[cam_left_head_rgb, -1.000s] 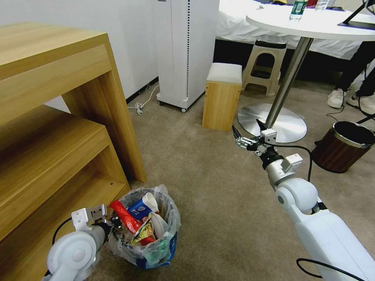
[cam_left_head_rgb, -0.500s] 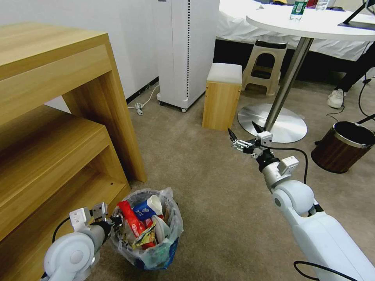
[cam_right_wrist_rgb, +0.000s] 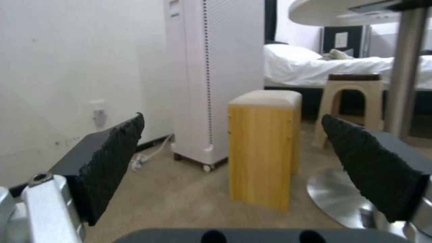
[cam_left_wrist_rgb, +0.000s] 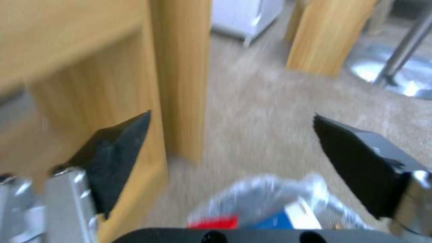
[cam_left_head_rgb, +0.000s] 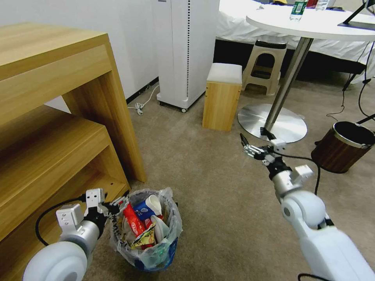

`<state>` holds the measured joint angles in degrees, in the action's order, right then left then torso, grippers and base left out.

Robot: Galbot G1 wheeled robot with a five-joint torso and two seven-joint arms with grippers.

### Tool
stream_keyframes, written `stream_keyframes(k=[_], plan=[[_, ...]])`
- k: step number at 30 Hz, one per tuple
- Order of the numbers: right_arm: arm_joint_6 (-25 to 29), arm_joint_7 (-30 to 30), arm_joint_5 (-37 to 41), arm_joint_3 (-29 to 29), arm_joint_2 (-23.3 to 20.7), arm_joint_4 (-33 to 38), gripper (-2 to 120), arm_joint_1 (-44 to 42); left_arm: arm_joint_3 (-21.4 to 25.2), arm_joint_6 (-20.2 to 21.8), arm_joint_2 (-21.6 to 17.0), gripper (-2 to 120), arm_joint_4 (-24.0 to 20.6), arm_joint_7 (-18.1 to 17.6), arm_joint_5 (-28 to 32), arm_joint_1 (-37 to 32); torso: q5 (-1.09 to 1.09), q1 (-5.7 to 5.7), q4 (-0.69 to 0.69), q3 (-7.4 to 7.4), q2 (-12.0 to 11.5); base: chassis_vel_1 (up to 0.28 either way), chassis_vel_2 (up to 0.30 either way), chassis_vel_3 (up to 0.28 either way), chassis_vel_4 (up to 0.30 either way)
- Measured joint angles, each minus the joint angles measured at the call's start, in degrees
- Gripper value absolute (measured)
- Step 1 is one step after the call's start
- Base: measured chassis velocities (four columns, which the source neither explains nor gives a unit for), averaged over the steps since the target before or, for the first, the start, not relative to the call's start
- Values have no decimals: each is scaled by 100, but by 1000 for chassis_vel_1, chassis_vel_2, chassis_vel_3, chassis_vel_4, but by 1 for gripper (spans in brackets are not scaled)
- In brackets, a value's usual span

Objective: Pick up the trash bin and place the garbage on the floor into it.

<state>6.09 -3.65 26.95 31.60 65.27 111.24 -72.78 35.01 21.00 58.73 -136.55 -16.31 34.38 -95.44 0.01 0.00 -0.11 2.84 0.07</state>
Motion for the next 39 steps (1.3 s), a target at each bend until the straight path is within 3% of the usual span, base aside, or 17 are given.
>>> stream_keyframes(k=[2,4,6,15,20,26,39], plan=[[282,-73,-205,352,118,130,100,-420,63,-468,109,99,93,475,-712,-110,0,0,0,0,0,0,0,0,0],[325,-78,-250,437,141,164,100,-516,75,-577,140,99,124,571,-862,-128,0,0,0,-1,0,0,0,0,0],[548,-81,-341,894,214,361,100,-1021,107,-959,310,100,254,850,-1331,-224,-2,0,-1,-1,0,0,0,0,0],[1041,-21,-483,1857,565,532,100,-2206,352,-1039,442,100,379,481,-1328,-480,-2,0,-1,0,0,0,0,0,0],[1112,-40,-484,1972,673,512,100,-2309,554,-1119,523,100,551,496,-1124,-579,-1,0,0,0,0,0,0,0,0],[1131,-84,-467,2067,785,573,100,-2289,591,-1325,813,100,728,803,-954,-625,-1,0,1,0,0,0,0,0,0],[1110,-116,-458,2091,789,579,100,-2263,583,-1336,848,100,740,834,-927,-591,-1,0,0,1,0,0,0,0,0]])
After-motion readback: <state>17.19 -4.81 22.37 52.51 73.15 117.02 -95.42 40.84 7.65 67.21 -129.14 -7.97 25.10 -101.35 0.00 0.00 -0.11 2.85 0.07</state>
